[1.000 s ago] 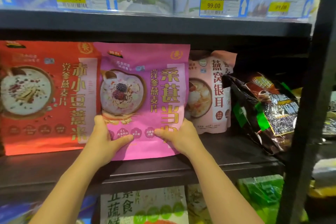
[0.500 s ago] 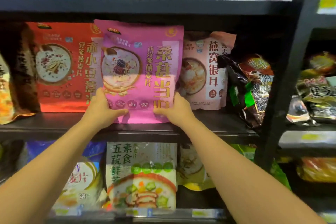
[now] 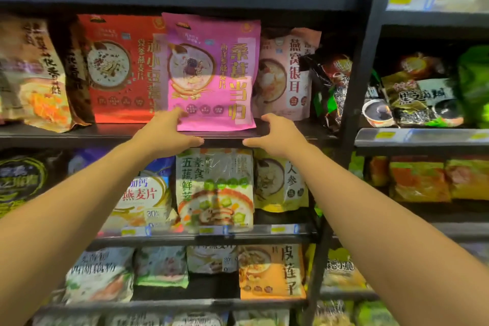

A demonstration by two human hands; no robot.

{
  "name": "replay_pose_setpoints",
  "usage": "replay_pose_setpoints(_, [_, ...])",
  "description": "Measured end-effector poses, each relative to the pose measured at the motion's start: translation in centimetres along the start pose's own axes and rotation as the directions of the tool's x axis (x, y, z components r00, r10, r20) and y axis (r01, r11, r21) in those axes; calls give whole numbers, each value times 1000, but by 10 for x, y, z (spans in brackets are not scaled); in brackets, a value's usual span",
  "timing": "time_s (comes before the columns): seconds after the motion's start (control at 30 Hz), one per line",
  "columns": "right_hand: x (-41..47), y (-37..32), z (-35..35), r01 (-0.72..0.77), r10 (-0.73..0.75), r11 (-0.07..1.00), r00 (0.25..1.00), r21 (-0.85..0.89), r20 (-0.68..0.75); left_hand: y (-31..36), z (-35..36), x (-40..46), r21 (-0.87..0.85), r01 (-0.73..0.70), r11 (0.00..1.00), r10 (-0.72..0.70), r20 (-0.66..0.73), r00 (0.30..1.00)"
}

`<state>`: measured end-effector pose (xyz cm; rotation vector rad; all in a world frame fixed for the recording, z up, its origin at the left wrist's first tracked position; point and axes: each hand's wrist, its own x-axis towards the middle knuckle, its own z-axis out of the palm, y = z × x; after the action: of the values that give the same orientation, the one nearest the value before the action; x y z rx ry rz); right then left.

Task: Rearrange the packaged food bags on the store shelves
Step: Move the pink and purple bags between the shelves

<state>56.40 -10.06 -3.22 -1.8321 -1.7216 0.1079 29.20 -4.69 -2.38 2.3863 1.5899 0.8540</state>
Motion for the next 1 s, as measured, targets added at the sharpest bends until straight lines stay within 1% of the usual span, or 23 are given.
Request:
replay_pose_setpoints(0.1, [-42,-15,-3,-21,21,1000,1000,-16,0,6,-12,-38,7,-28,1000,28,31,999])
replay_pose_setpoints(0.23, [-98,-34,-11,-54,54,997,999,-51,1,20,-22,-84,90,-79,993,73,69,995])
replay_pose_setpoints(0.37, [-146,-44,-26,-103,105,989,994,-103,20,45,-20,-117,135,-135,982,119,120,986])
replay_pose_setpoints(0.47, [-177,-41,-46,-129,128,982,992,-141,-21,73,-18,-136,132,-190,973,171,144,975])
replay_pose_setpoints(0.57, [-204,-26,-69,-180,177,969,984,-169,-34,103,-13,-153,126,-236,963,216,156,964])
replay_pose_setpoints(0.67, [-229,-3,-90,-229,229,956,973,-180,-24,134,-4,-166,102,-257,961,234,197,952])
replay_pose_setpoints(0.9, [-277,59,-150,-298,297,933,954,-203,-35,218,28,-178,95,-319,943,292,225,930])
replay_pose_setpoints(1.0, [-295,91,-180,-325,319,922,946,-209,-64,261,46,-181,90,-346,934,318,233,919])
